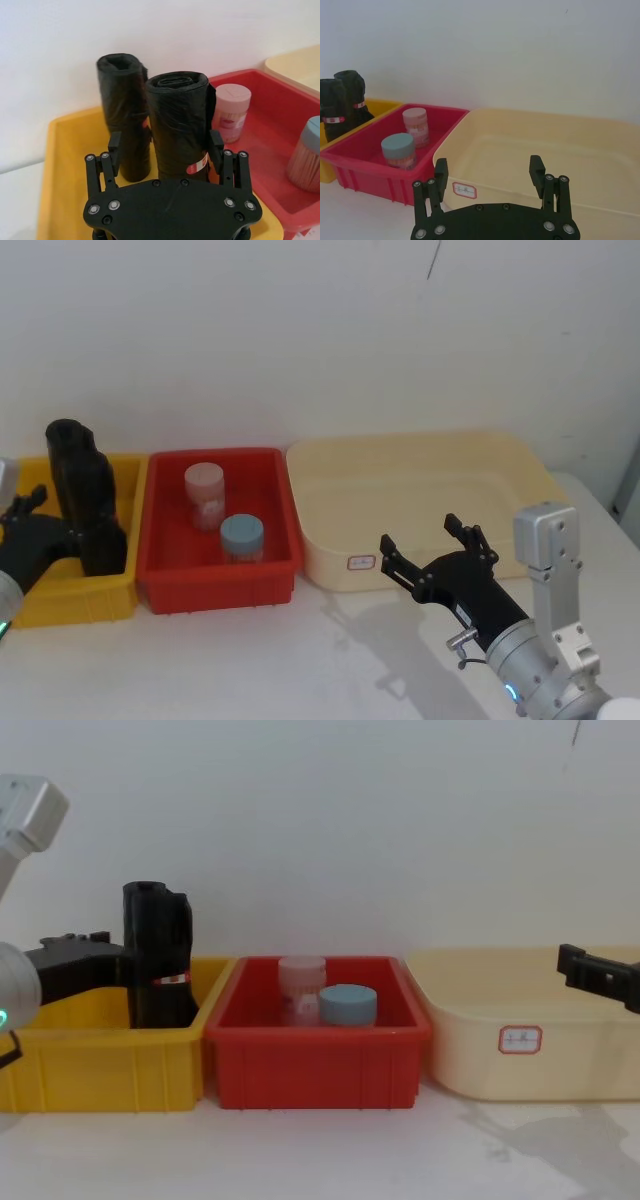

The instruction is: Pick up the garbage bag with the one hand and transfer it to the other hand.

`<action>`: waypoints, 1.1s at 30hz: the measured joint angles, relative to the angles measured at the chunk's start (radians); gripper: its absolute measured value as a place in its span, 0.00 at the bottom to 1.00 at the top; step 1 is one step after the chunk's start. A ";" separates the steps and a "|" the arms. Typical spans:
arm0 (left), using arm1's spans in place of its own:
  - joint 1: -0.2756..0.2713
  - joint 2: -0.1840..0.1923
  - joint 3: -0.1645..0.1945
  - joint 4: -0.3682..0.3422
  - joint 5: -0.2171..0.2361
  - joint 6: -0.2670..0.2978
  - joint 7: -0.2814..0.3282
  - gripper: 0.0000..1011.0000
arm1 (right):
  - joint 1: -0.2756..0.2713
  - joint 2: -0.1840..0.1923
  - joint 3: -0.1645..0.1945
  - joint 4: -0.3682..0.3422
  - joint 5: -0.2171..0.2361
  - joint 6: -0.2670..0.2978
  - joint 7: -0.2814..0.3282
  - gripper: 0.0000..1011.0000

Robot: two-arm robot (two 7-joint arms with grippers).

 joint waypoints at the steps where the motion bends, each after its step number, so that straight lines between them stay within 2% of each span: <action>1: -0.013 -0.005 0.003 0.019 -0.001 -0.005 -0.015 0.99 | 0.000 0.000 0.000 0.000 0.000 0.000 0.000 0.99; 7: -0.059 -0.026 0.017 0.095 -0.013 -0.031 -0.083 0.99 | 0.000 0.000 0.000 0.000 0.000 0.000 0.000 0.99; 10: -0.077 -0.036 0.025 0.124 -0.018 -0.044 -0.116 0.94 | 0.000 0.000 0.000 0.000 0.000 0.000 0.000 0.99; 15: -0.096 -0.049 0.033 0.160 -0.022 -0.059 -0.155 0.81 | 0.000 0.000 0.000 0.000 0.000 0.000 0.000 0.99; 25: -0.085 -0.051 0.025 0.143 -0.014 -0.053 -0.141 0.52 | 0.000 0.000 0.000 0.000 0.000 0.000 0.000 0.99; 33: -0.059 -0.037 0.018 0.089 0.026 -0.019 -0.086 0.45 | 0.000 -0.001 0.000 0.000 0.000 0.000 0.000 0.99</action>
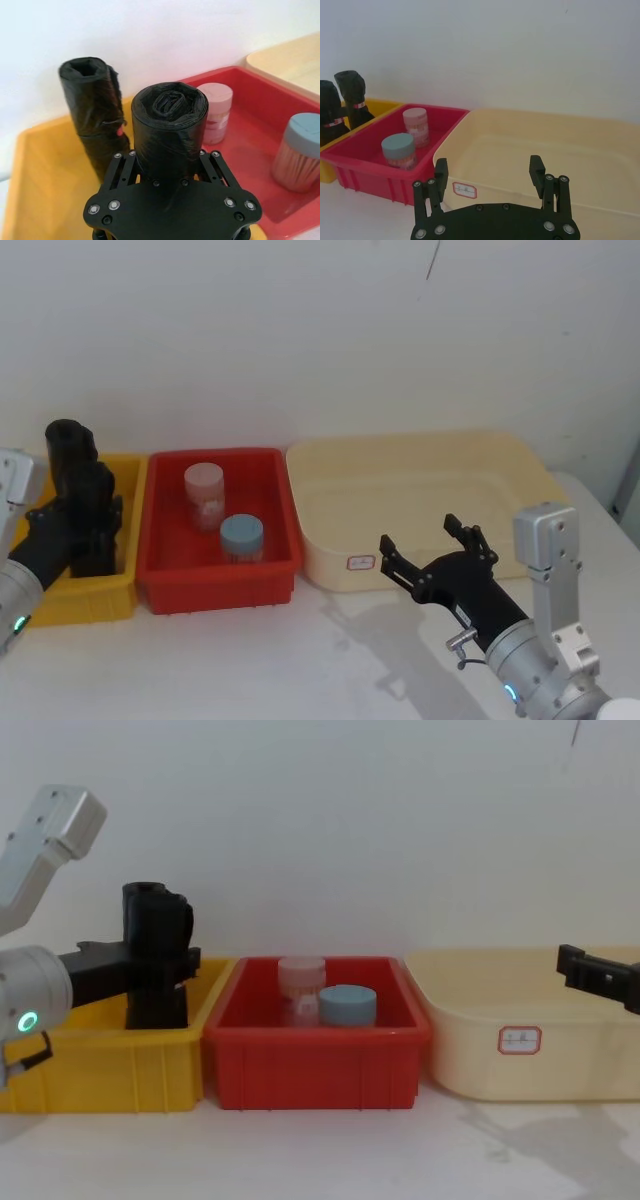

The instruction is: Pick up the garbage bag with the one hand and transfer it to the other hand.

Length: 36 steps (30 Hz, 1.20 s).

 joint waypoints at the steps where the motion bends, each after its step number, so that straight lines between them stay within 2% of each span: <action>1: 0.004 0.004 0.000 -0.012 0.009 0.006 0.010 0.44 | -0.001 0.000 0.000 0.000 0.001 0.000 0.002 0.99; 10: 0.022 0.044 -0.006 -0.123 0.081 0.058 0.076 0.40 | 0.002 0.004 -0.005 -0.006 0.016 0.002 0.042 0.99; 16: 0.021 0.054 -0.014 -0.166 0.087 0.077 0.079 0.38 | 0.024 0.020 -0.015 -0.001 0.028 0.012 0.095 0.99; 27: -0.004 0.046 -0.031 -0.220 0.041 0.099 0.012 0.38 | 0.105 0.063 -0.053 0.038 0.040 0.039 0.228 0.99; 30: -0.014 0.037 -0.031 -0.223 0.022 0.100 -0.012 0.38 | 0.150 0.075 -0.075 0.062 0.041 0.044 0.275 0.99; 36: -0.036 0.016 -0.027 -0.217 -0.026 0.100 -0.070 0.38 | 0.217 0.081 -0.105 0.103 0.039 0.046 0.333 0.99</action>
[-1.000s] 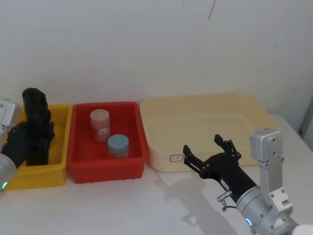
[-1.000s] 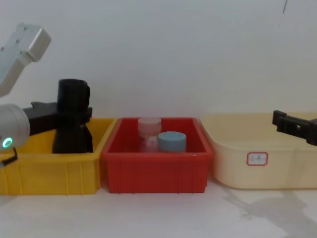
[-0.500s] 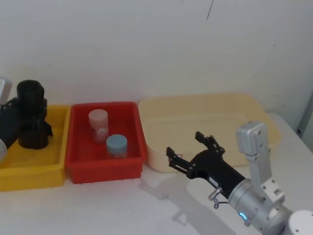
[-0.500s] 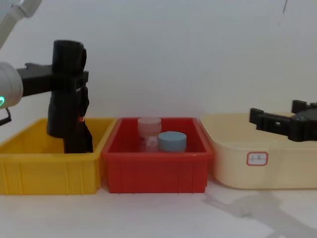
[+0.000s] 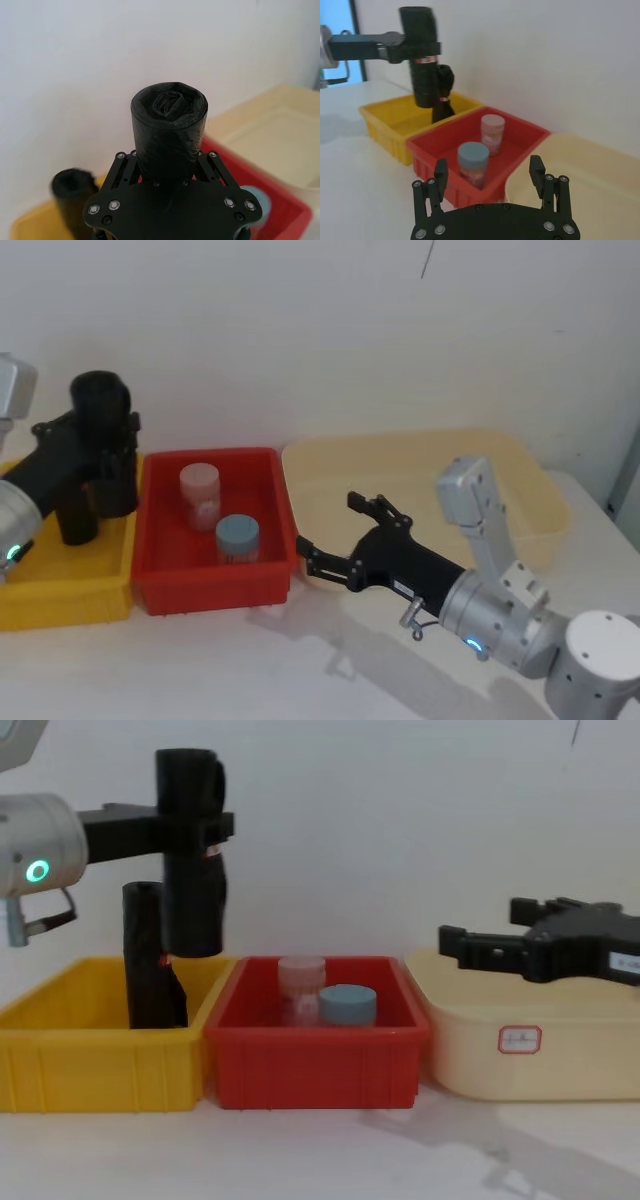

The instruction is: Pick up the garbage bag with the one hand and transfer it to the other hand.

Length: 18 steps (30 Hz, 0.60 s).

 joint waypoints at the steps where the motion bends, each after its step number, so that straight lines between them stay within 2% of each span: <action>1: -0.002 -0.002 0.001 0.001 -0.005 0.000 -0.006 0.38 | 0.008 0.000 -0.004 0.005 -0.001 0.000 0.006 0.99; 8: -0.038 -0.034 0.015 0.032 -0.067 -0.010 -0.086 0.38 | 0.077 -0.006 -0.040 0.053 -0.008 -0.001 0.049 0.99; 18: -0.087 -0.065 0.039 0.088 -0.114 -0.021 -0.160 0.38 | 0.138 -0.029 -0.071 0.107 -0.022 -0.011 0.057 0.99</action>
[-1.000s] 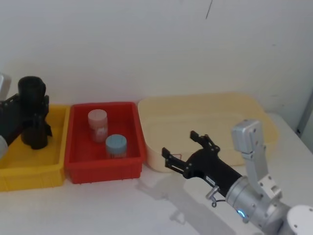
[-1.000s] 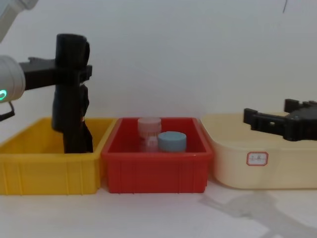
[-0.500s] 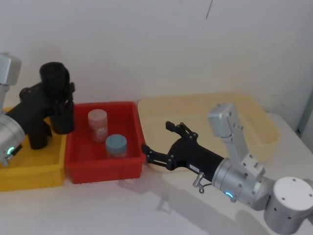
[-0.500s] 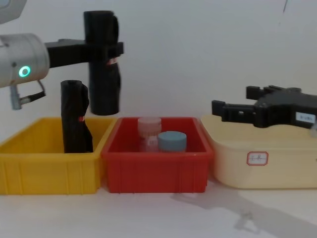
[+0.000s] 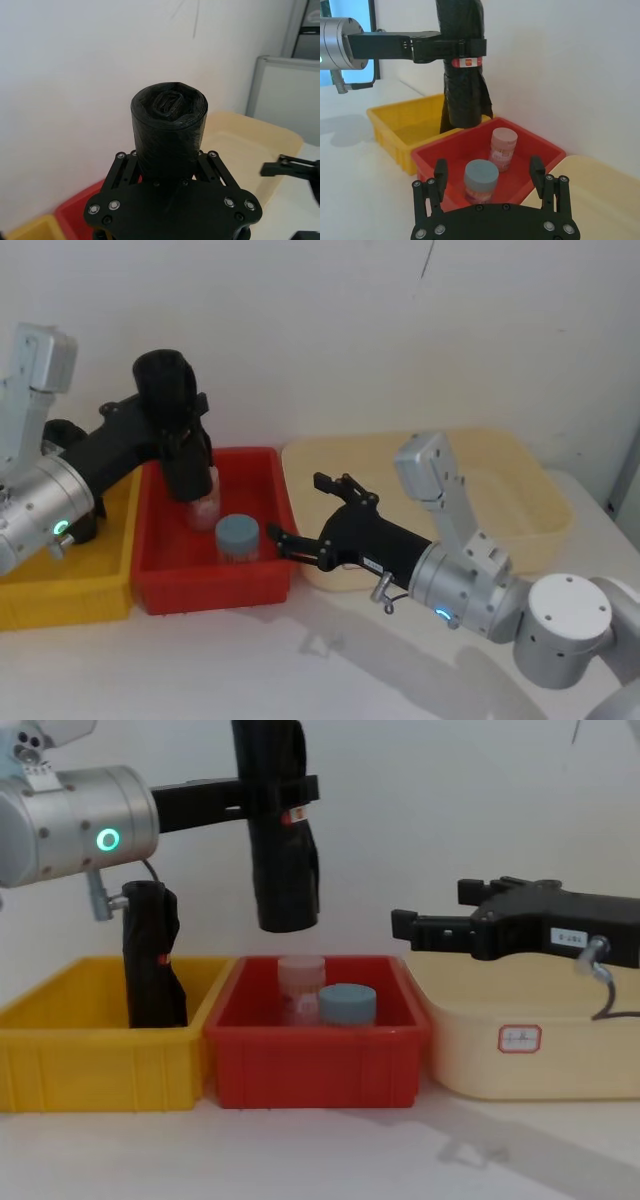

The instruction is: Pick up the garbage bag with the one hand and transfer it to the other hand.

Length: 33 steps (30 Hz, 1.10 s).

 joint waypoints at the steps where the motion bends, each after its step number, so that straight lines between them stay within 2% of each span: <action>1: -0.010 -0.004 0.005 0.013 -0.006 -0.001 -0.013 0.38 | 0.005 -0.003 -0.003 0.006 -0.002 -0.001 -0.001 0.99; 19: -0.107 -0.059 0.054 0.174 -0.058 -0.027 -0.121 0.38 | 0.068 -0.065 -0.029 0.126 -0.055 -0.029 -0.054 0.99; 33: -0.165 -0.098 0.085 0.287 -0.078 -0.045 -0.166 0.38 | 0.109 -0.124 -0.040 0.195 -0.070 -0.038 -0.063 0.99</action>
